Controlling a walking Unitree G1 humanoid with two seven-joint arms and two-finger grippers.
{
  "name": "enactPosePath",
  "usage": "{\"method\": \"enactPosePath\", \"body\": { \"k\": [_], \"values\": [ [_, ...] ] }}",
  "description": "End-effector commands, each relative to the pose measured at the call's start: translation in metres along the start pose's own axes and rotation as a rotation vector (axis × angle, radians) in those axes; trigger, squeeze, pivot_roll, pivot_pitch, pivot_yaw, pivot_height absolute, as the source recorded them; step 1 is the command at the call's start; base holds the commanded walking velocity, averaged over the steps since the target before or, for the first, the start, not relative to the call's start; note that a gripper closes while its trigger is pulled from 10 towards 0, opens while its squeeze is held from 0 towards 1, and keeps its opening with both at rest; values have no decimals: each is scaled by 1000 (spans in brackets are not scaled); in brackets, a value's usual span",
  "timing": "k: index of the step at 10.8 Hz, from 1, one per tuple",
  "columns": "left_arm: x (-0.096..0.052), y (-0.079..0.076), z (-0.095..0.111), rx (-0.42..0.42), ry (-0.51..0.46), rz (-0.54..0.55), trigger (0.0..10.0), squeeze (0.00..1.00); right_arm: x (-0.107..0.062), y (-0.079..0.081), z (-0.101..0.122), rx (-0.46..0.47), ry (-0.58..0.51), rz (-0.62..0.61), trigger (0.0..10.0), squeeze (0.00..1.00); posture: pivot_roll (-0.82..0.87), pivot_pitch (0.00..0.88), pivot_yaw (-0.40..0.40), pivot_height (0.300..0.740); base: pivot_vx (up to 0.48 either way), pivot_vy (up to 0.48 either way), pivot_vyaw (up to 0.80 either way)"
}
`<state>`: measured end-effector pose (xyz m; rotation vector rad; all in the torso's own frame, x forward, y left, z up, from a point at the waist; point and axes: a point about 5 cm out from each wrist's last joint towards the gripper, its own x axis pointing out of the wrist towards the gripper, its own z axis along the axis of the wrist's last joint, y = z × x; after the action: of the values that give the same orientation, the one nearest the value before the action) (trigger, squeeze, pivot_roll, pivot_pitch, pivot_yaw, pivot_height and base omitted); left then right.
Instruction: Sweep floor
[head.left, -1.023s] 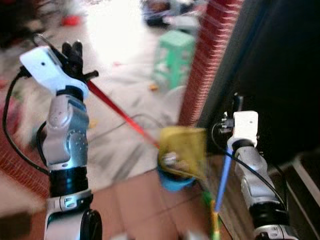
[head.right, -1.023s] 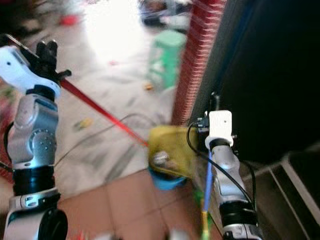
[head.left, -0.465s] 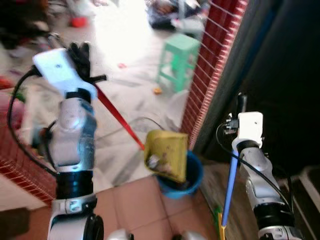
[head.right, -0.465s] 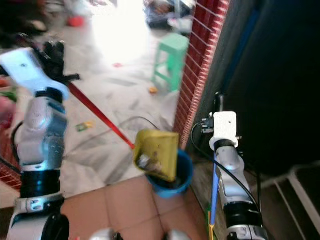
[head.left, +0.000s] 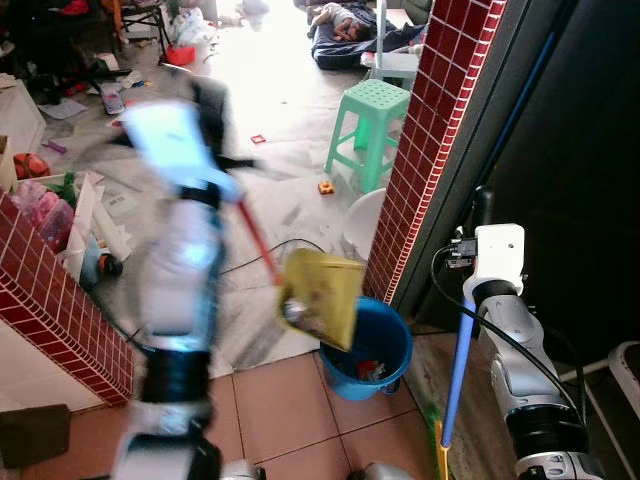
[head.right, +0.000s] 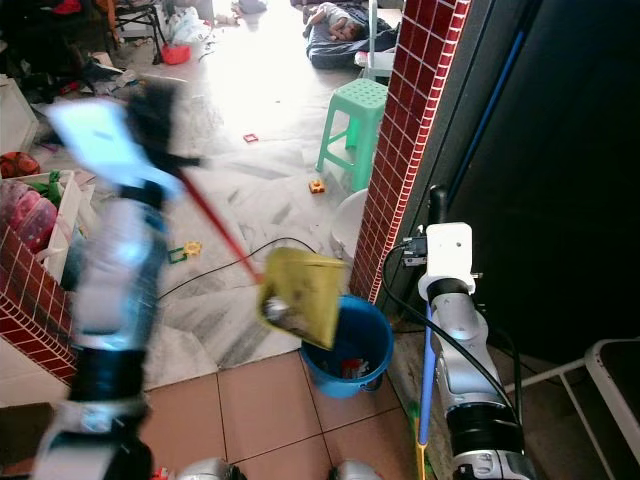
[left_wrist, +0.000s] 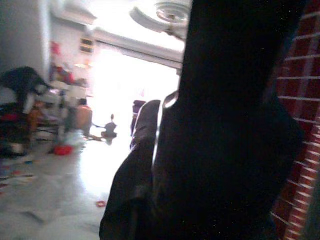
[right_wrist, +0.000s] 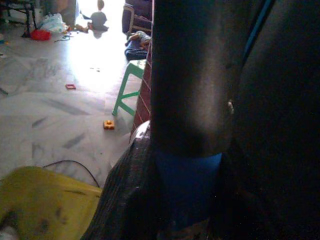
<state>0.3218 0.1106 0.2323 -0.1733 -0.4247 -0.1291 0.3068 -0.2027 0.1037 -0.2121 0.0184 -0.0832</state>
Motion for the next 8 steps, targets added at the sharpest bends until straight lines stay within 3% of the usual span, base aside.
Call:
{"method": "enactPosePath", "body": {
  "k": [1, 2, 3, 5, 7, 8],
  "values": [
    [-1, -14, 9, -12, -53, -73, 10000, 0, 4, -1, 10, -14, -41, 4, 10000, 0, -57, 0, -14, 740, 0, 0, 0],
    [-9, -35, 0, -43, -24, -202, 10000, 0, 4, -2, 10, -16, -42, 1, 10000, 0, -60, 0, -12, 740, 0, 0, 0],
    [-14, -52, -3, -19, -18, -330, 10000, 0, 4, -2, 11, -16, -45, -3, 10000, 0, -61, 0, -11, 740, 0, 0, 0],
    [-20, -73, -2, 97, -54, -565, 10000, 0, 5, -2, 11, -16, -49, -5, 10000, 0, -60, 0, -10, 740, 0, 0, 0],
    [-23, -78, -3, 178, -70, -651, 10000, 0, 5, -2, 11, -15, -49, -4, 10000, 0, -58, 0, -11, 740, 0, 0, 0],
    [-25, -80, -3, 179, -71, -658, 10000, 0, 6, -2, 11, -15, -50, -3, 10000, 0, -58, 0, -10, 740, 0, 0, 0]
  ]
}}
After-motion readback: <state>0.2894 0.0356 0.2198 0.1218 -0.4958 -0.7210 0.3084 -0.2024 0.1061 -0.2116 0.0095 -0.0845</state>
